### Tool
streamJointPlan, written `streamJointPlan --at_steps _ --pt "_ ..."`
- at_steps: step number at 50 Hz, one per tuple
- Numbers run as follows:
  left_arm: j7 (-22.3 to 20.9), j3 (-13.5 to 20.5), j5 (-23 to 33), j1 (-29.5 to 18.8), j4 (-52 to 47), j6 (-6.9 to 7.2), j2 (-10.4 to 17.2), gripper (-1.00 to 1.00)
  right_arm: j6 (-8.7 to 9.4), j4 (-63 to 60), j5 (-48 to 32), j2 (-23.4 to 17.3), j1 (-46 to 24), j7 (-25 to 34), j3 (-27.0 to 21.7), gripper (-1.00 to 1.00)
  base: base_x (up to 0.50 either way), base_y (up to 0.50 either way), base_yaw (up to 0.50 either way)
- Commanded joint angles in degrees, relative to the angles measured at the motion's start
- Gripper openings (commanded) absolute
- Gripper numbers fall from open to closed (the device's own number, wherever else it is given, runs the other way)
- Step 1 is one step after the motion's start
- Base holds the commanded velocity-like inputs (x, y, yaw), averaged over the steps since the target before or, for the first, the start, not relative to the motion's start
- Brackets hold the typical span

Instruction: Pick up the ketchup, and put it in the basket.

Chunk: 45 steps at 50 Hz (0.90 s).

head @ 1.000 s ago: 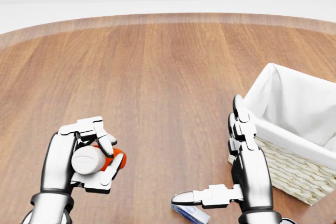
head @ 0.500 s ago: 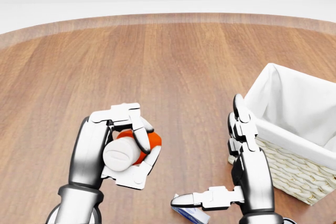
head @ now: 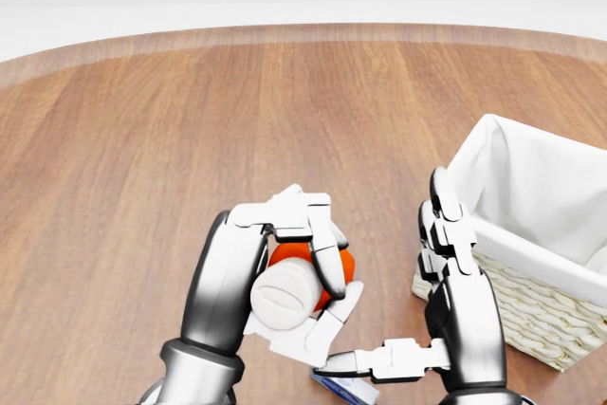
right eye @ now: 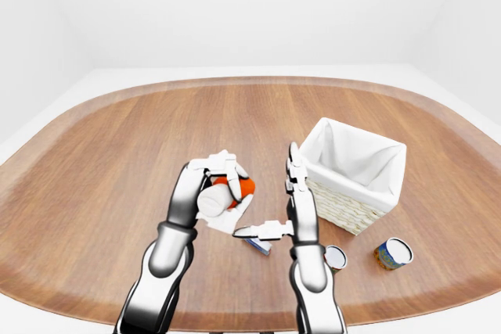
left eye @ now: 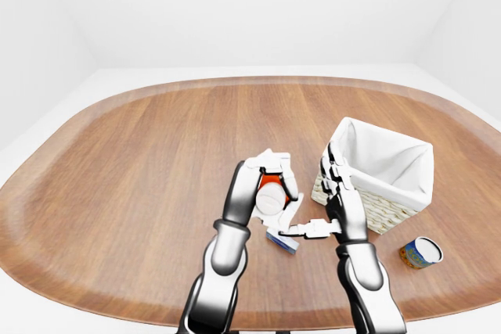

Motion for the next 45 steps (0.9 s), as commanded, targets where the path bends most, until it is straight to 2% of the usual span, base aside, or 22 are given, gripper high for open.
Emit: streamJointPlan --at_steps 1,5,12,21,45 --pt "1.84 -4.04 -2.48 0.09 -0.17 0.00 -1.21 -0.91 -0.06 -0.61 0.27 -0.05 0.33 0.17 -0.20 1.00 0.00 0.00 0.00" --pt "2.14 -4.52 -2.90 0.00 0.39 0.00 -1.57 -0.91 0.06 -0.61 0.31 -0.04 0.22 0.20 -0.21 1.00 0.00 0.00 0.00" --pt "3.31 -7.60 -3.00 0.76 0.11 0.00 -1.92 -0.91 -0.05 -0.60 0.07 -0.04 0.37 0.04 0.16 1.00 0.00 0.00 0.00" --pt "4.66 -9.95 -3.83 0.74 1.12 0.00 -2.64 -0.91 -0.07 -0.25 0.05 -0.05 0.14 0.02 0.31 1.00 0.00 0.00 0.00" --pt "6.59 -14.77 -4.15 1.46 2.13 0.00 -3.09 -0.91 -0.40 -1.13 0.50 -0.15 0.56 0.18 0.11 1.00 0.00 0.00 0.00"
